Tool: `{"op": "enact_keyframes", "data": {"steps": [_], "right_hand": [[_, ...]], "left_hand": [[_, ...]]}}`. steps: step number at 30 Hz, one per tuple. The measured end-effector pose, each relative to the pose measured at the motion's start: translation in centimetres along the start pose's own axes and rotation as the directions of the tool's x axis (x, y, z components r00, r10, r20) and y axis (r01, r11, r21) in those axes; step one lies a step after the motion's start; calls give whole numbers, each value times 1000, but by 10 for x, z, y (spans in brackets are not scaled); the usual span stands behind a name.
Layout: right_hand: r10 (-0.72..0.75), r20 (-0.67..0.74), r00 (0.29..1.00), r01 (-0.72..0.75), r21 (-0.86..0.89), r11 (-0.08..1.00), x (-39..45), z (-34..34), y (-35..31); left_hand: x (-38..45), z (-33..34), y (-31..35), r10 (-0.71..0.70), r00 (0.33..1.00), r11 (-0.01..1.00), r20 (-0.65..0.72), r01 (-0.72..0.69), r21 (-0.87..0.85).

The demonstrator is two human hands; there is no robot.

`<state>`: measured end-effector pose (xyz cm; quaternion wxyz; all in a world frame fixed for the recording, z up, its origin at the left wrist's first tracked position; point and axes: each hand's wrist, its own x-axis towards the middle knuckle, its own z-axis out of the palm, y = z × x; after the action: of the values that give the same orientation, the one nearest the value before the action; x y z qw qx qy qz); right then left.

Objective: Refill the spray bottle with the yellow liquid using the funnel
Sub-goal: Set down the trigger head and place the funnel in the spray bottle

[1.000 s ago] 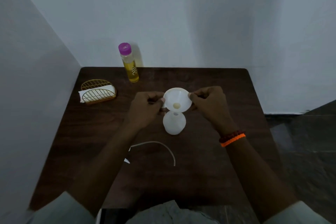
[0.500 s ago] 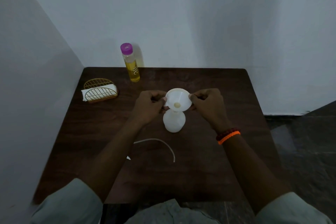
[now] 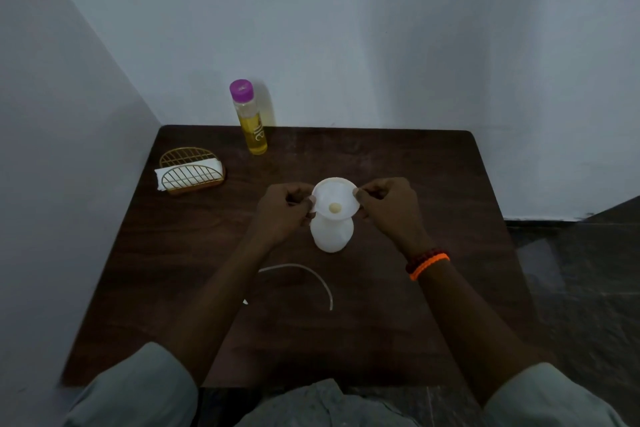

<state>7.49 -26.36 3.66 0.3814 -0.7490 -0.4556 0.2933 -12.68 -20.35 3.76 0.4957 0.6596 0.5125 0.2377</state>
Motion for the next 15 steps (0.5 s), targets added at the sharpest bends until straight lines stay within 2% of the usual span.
{"op": "enact_keyframes", "data": {"steps": [7, 15], "right_hand": [[12, 2, 1000, -12, -25, 1000, 4, 1, 1], [-70, -36, 997, 68, -44, 997, 16, -12, -13]], "left_hand": [[5, -4, -3, 5, 1000, 1000, -2, -5, 14], [15, -16, -11, -16, 1000, 1000, -27, 17, 22]]}}
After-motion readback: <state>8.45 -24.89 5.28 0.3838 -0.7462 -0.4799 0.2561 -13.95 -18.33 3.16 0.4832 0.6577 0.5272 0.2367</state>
